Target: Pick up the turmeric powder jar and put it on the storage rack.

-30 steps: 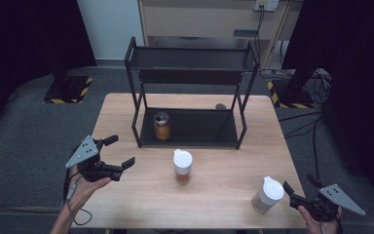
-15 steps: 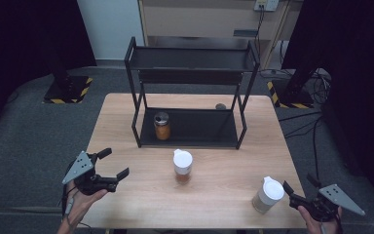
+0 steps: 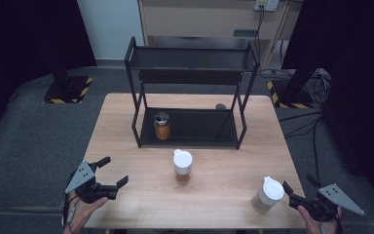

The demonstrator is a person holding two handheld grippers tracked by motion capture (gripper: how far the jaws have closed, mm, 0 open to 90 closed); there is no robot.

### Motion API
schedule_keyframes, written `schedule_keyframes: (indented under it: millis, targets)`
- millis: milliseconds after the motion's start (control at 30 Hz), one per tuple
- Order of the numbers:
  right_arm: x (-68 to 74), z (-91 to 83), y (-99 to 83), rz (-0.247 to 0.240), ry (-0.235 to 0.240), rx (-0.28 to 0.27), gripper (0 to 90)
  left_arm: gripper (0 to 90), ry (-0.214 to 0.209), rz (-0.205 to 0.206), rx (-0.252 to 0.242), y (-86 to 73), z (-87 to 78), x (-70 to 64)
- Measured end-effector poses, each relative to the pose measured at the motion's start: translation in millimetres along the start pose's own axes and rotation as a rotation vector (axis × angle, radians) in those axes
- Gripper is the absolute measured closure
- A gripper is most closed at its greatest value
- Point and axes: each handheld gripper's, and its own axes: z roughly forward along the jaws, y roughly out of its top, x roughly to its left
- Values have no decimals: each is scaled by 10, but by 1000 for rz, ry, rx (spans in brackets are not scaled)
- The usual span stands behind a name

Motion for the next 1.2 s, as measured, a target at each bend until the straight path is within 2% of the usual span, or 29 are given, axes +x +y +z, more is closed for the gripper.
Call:
schedule_keyframes:
  millis: [600, 833, 1033, 1200]
  targets:
    - [3, -1, 1, -2, 1, 1, 65, 15, 23, 13, 36, -164, -6, -13]
    - [4, -1, 1, -2, 1, 0, 65, 13, 49, 18, 28, -198, -33, -14]
    - [2, 7, 1, -2, 1, 2, 65, 2, 102, 24, 5, -234, -71, -32]
    - [1, 6, 0, 0, 1, 3, 65, 0, 105, 28, -14, -261, -89, -13]
